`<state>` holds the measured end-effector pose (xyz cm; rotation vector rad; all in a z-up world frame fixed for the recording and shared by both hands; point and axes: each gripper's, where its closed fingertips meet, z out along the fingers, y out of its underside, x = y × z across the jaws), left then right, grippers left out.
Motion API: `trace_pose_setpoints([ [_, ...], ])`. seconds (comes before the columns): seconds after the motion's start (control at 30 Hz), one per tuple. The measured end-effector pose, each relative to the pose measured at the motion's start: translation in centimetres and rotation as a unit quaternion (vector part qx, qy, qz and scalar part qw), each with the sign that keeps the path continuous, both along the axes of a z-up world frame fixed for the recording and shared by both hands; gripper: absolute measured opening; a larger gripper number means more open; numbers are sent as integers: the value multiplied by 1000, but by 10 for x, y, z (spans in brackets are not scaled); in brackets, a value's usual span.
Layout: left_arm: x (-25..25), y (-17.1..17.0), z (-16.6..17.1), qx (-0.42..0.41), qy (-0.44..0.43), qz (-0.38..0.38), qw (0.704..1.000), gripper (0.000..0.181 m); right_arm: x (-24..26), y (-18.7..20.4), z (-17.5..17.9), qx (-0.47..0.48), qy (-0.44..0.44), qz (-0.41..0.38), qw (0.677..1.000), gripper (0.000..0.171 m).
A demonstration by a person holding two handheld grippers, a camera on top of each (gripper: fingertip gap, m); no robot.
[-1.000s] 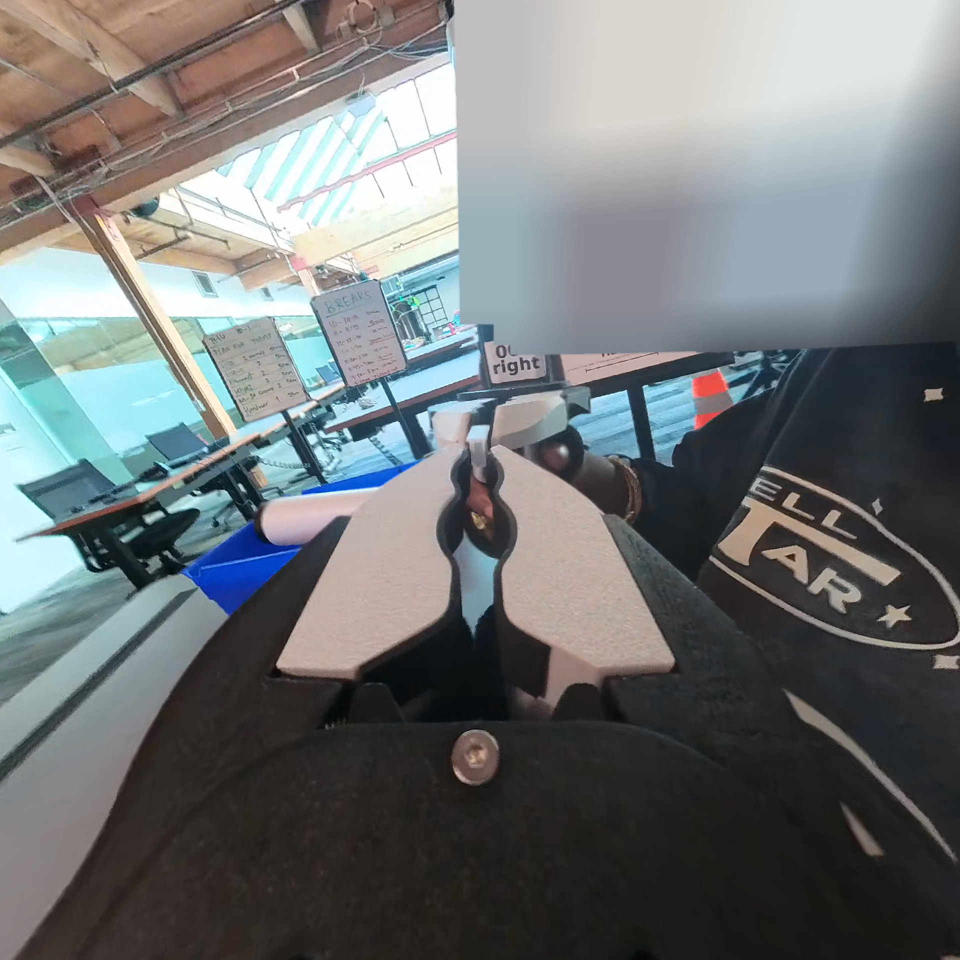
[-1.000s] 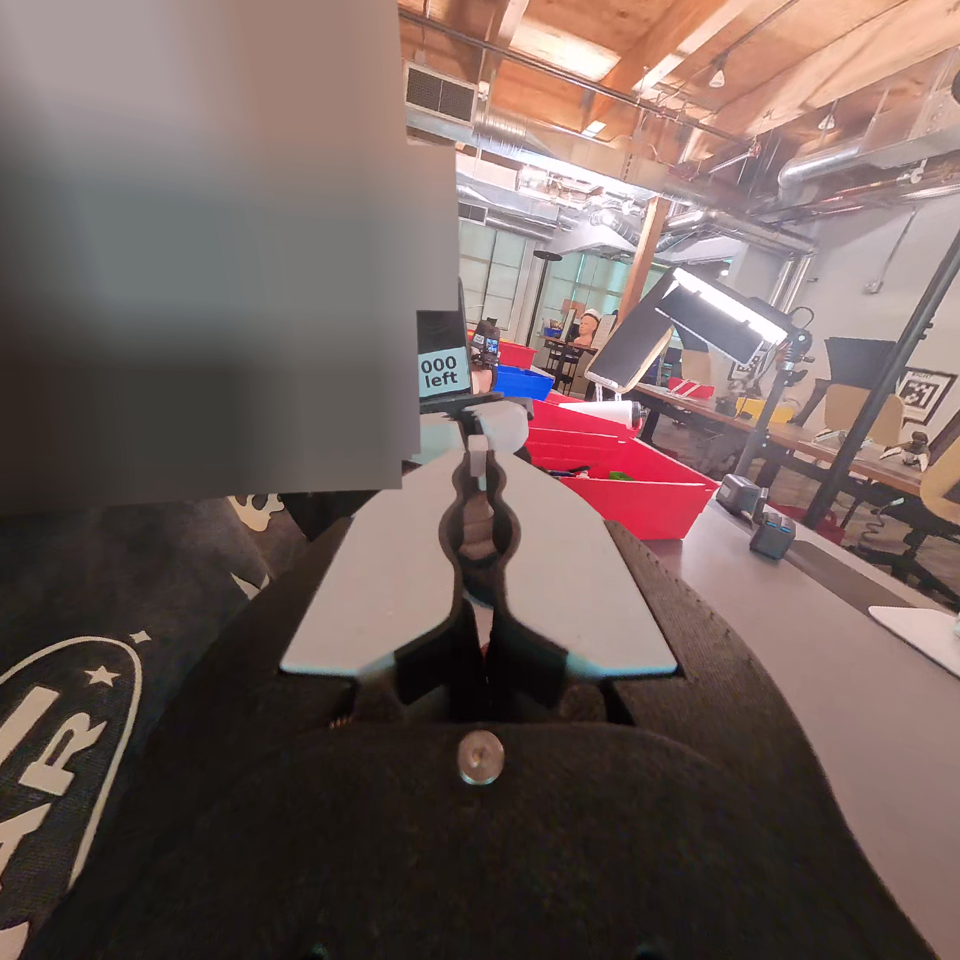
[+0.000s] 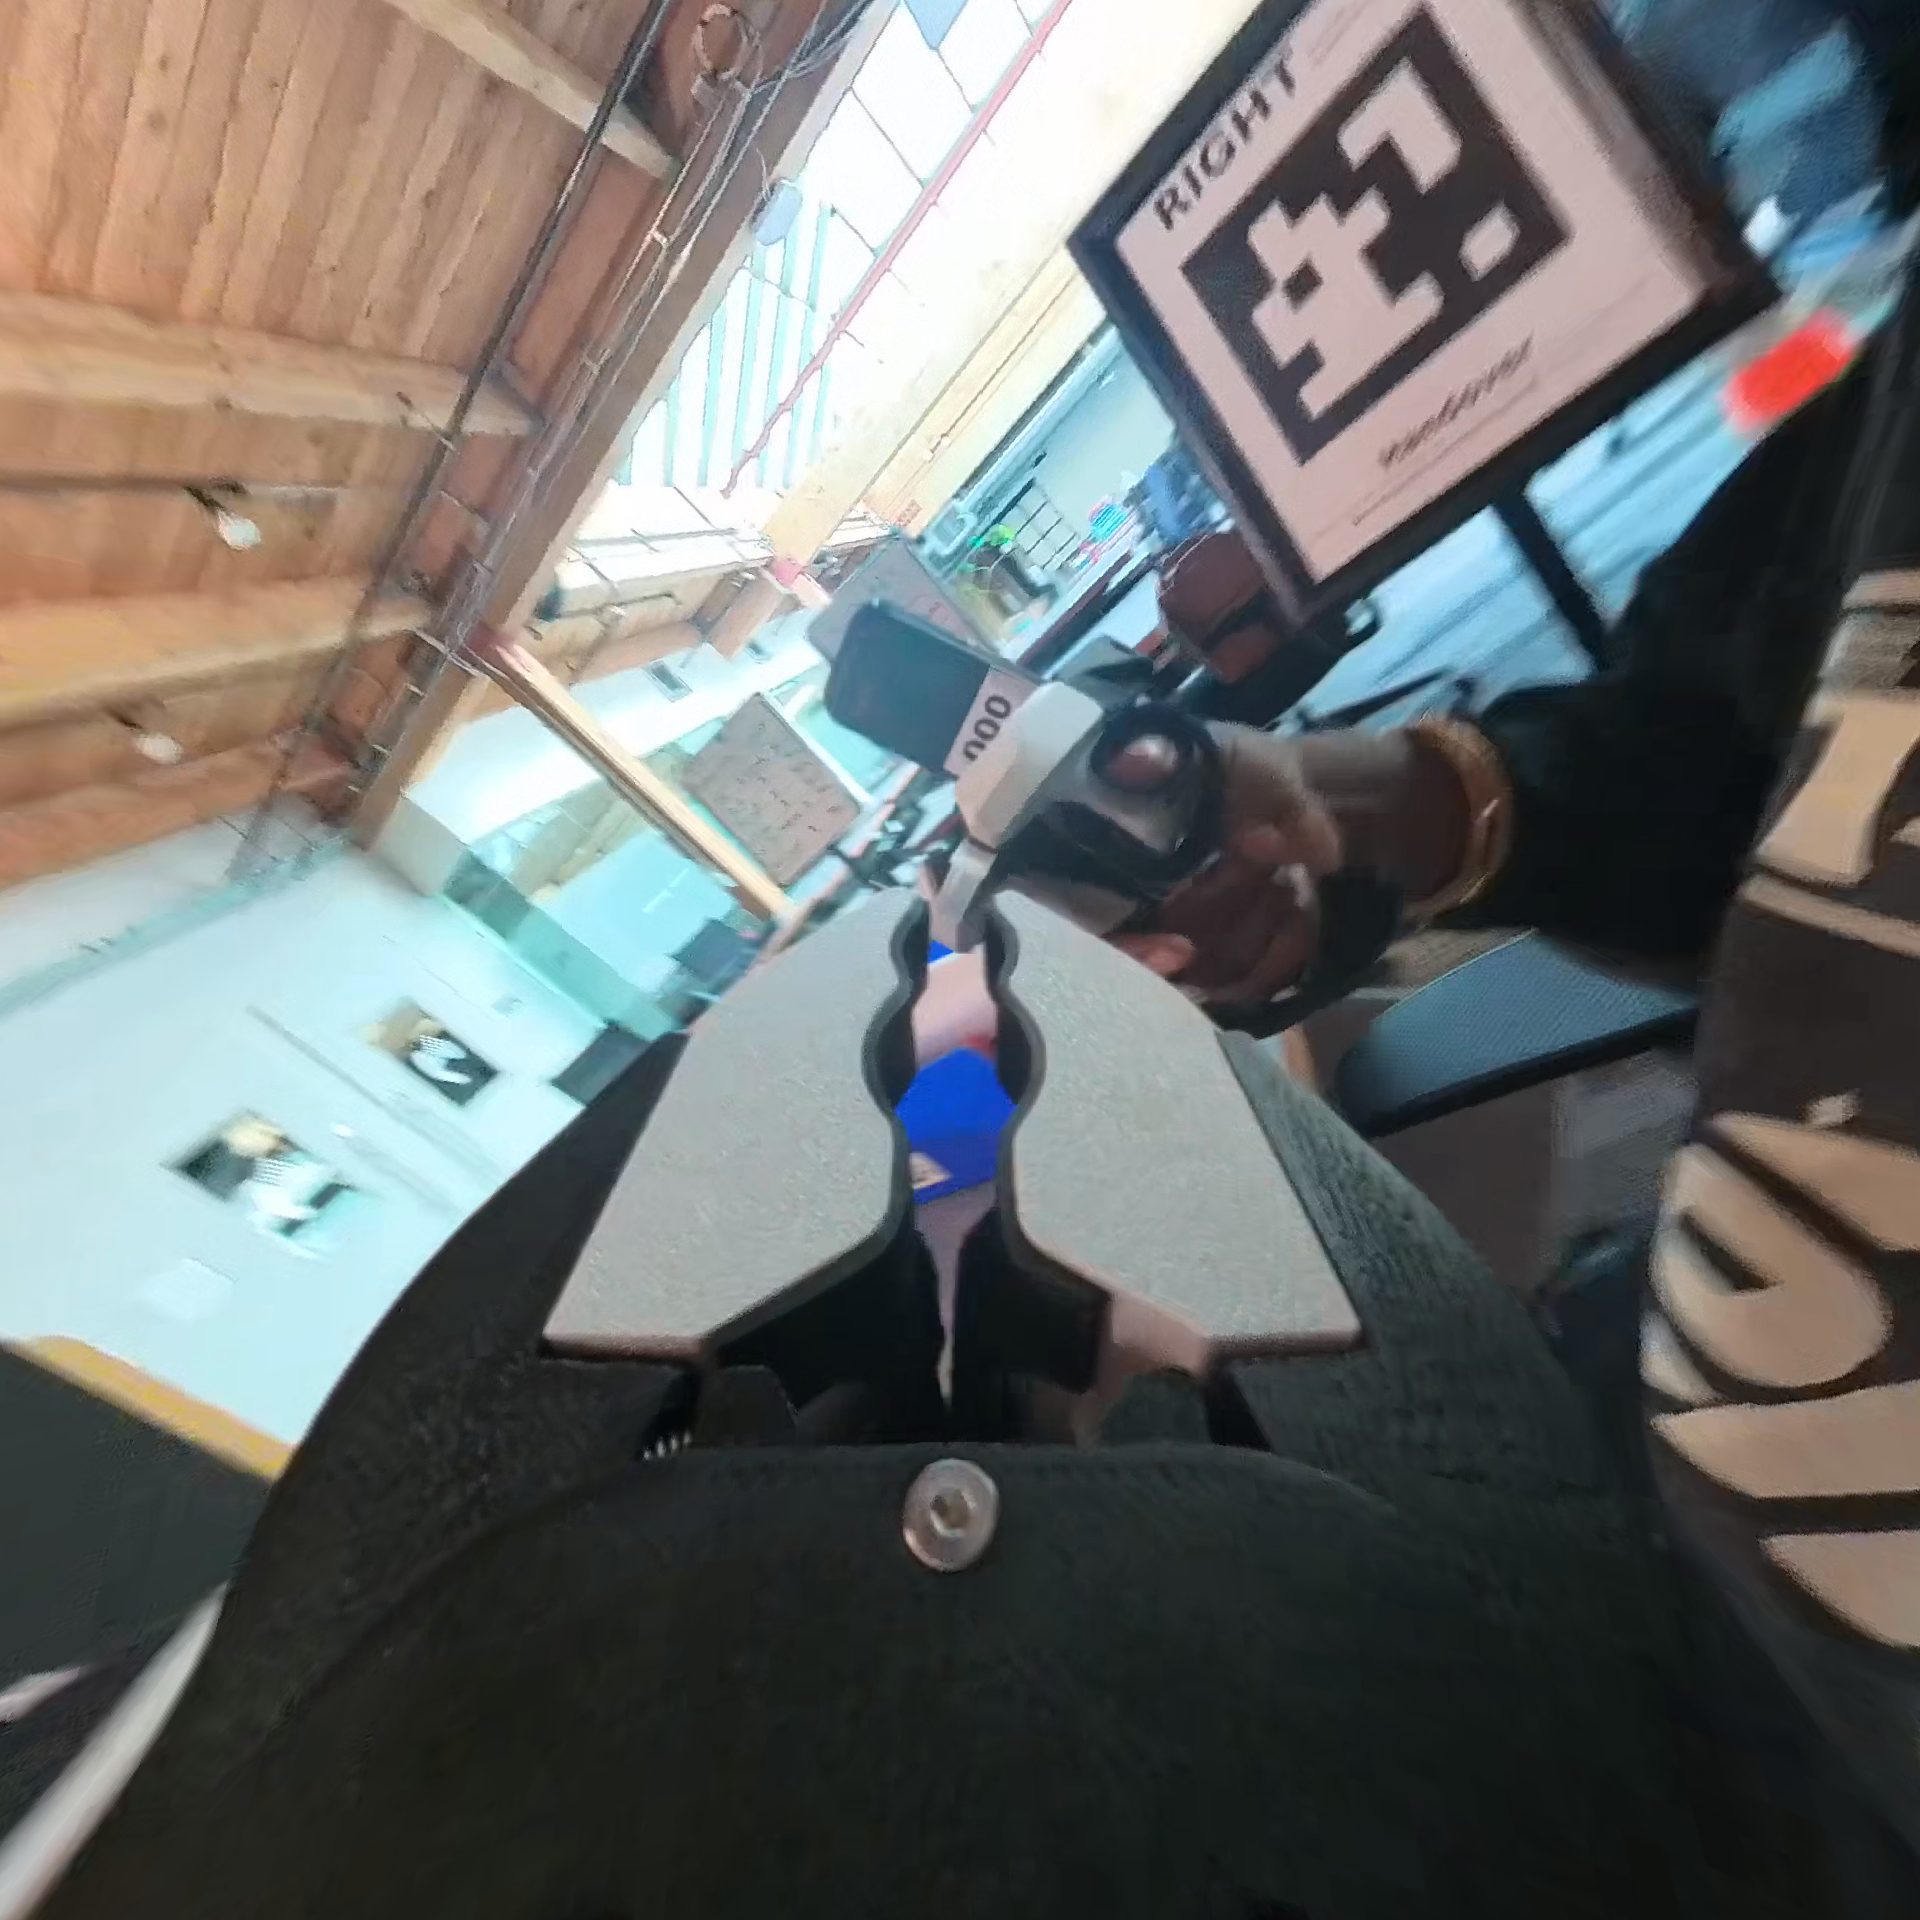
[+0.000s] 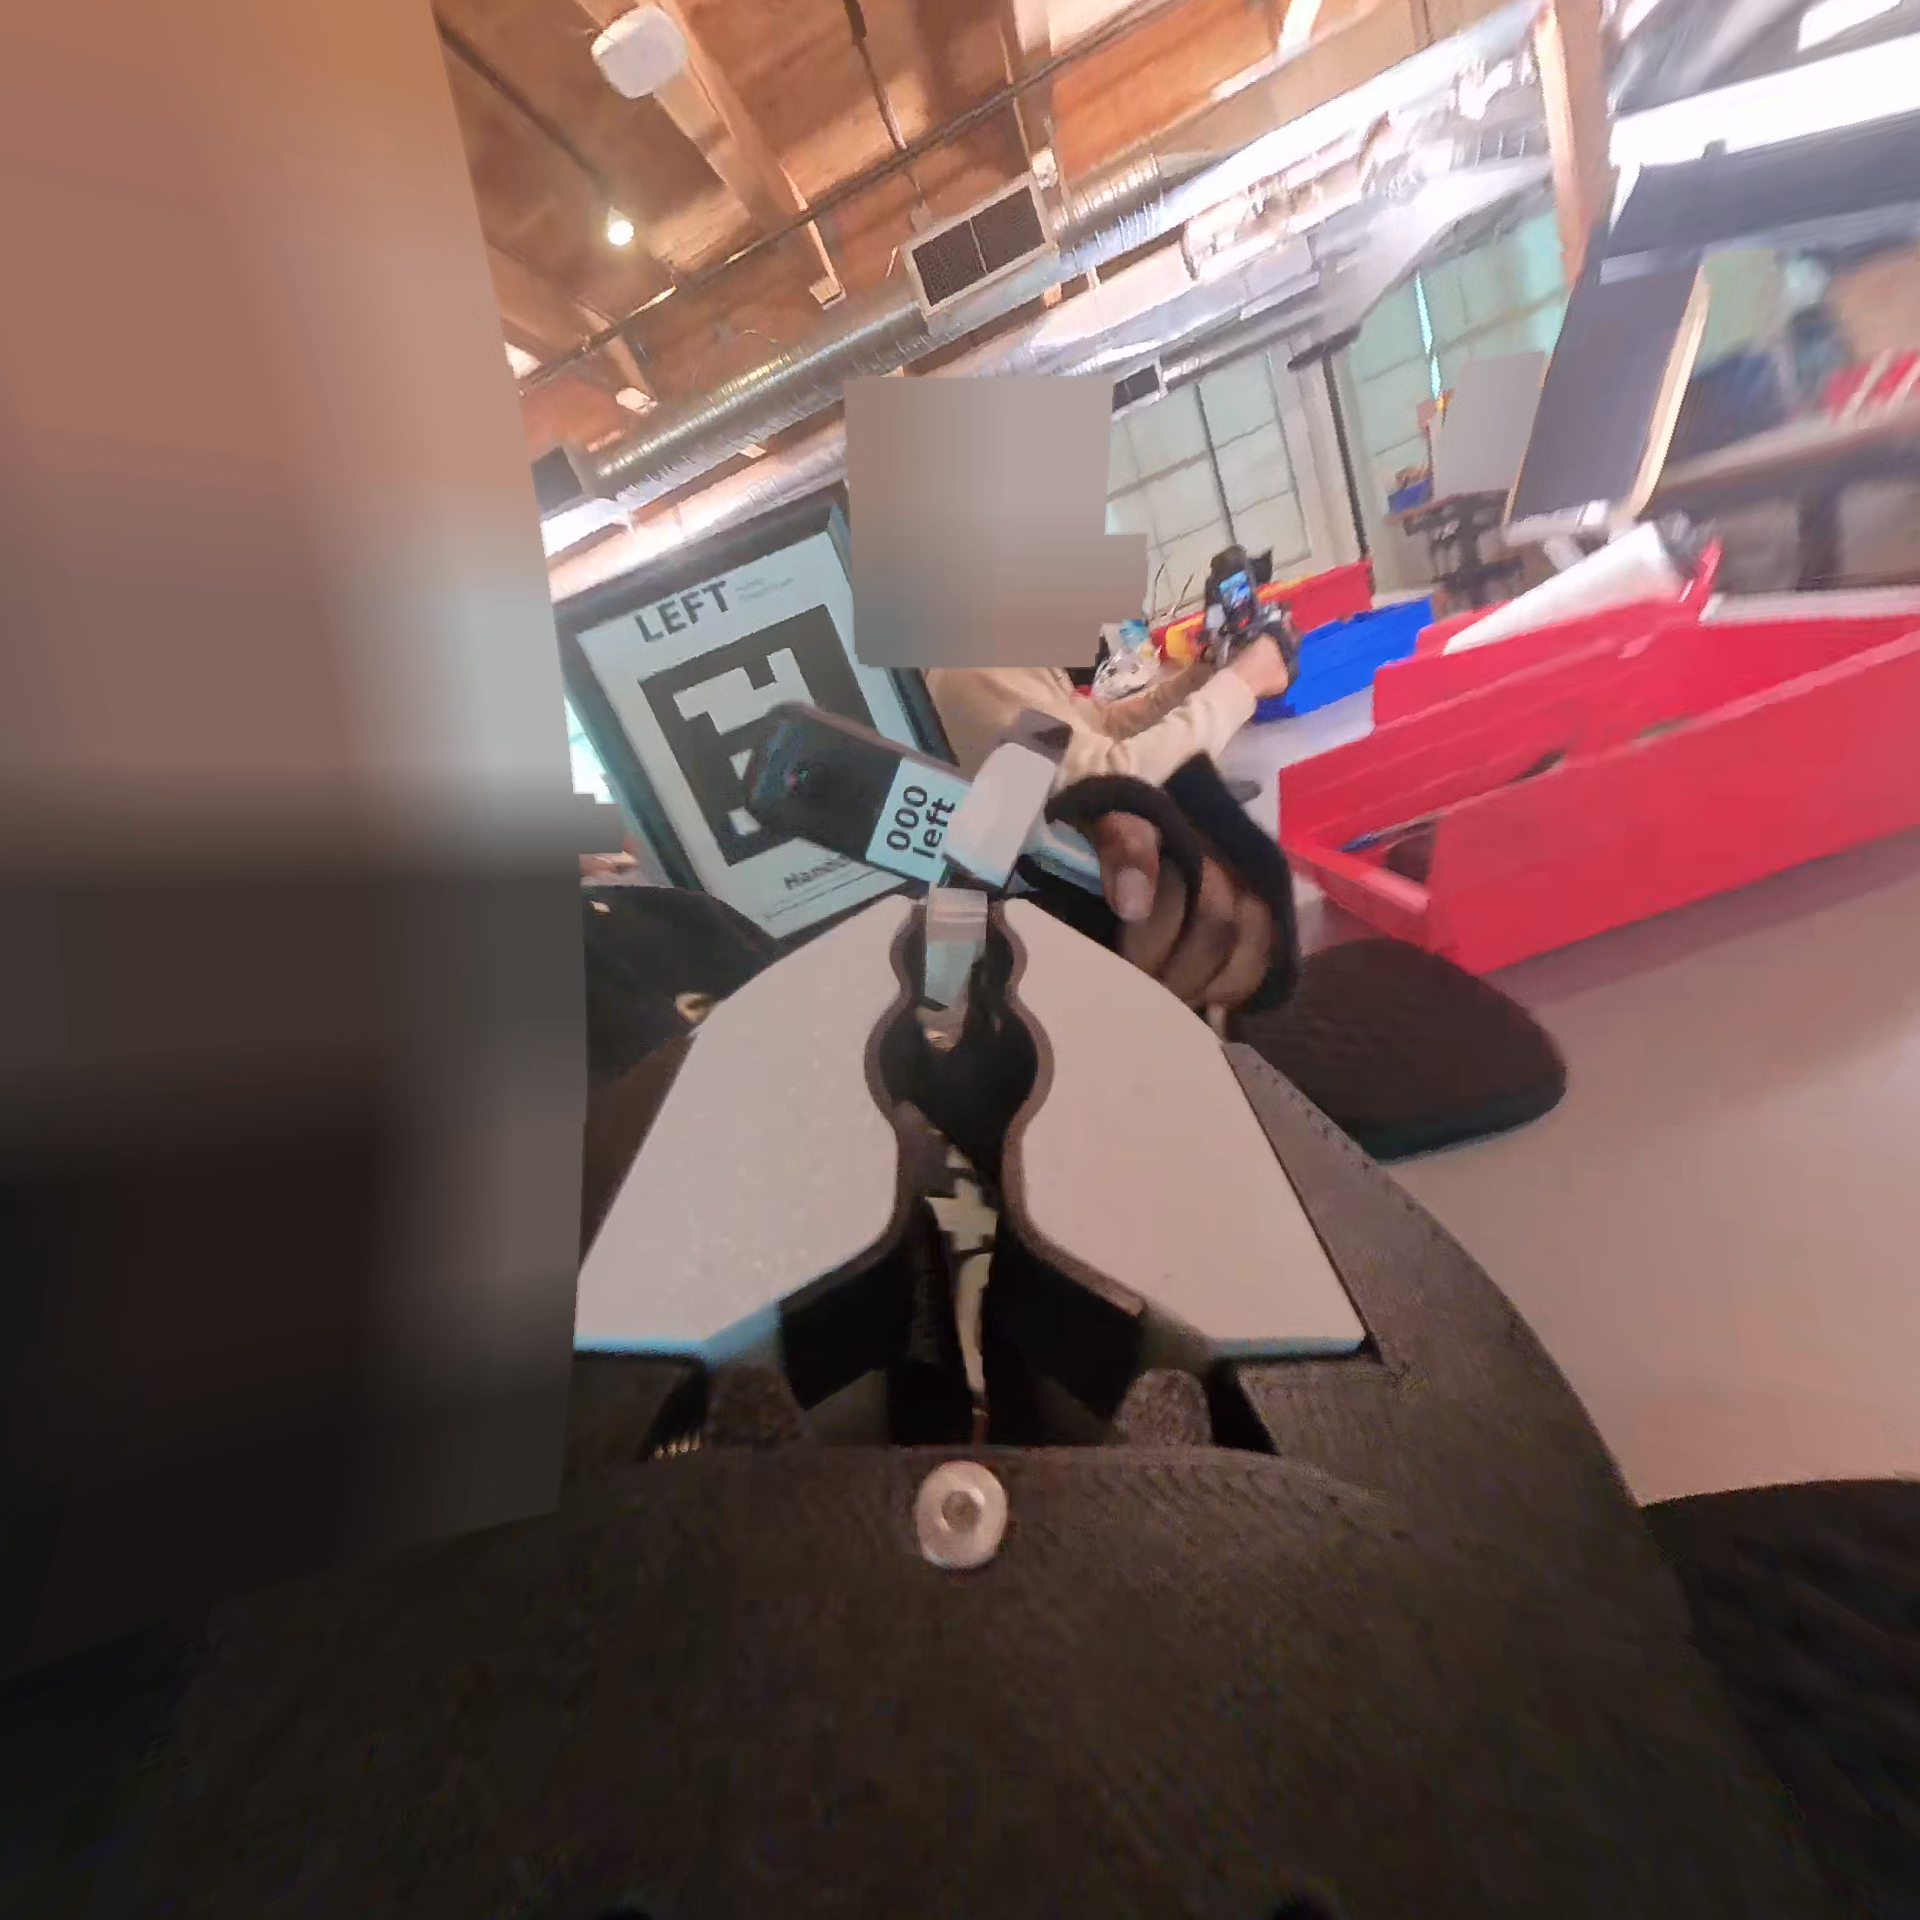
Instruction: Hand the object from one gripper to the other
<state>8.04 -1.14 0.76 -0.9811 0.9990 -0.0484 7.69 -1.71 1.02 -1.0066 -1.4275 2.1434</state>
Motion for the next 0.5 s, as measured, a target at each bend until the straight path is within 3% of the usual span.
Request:
trace_pose_setpoints([
  [0.03,0,-2,1,-36,-26,-23,999,16,1,-1,2,33,29,-16,999,11],
  [0.13,0,-5,4,-142,-101,-80,981,21,2,-4,1,146,98,-76,982,11],
  [0.23,4,-8,3,-193,-128,-117,966,20,3,-9,1,207,127,-104,964,11],
  [0.4,8,-17,5,-196,-127,-147,961,2,0,-12,-4,261,139,-124,947,11],
  [0.5,7,-18,5,-181,-116,-142,966,2,2,-12,0,256,151,-130,946,11],
])
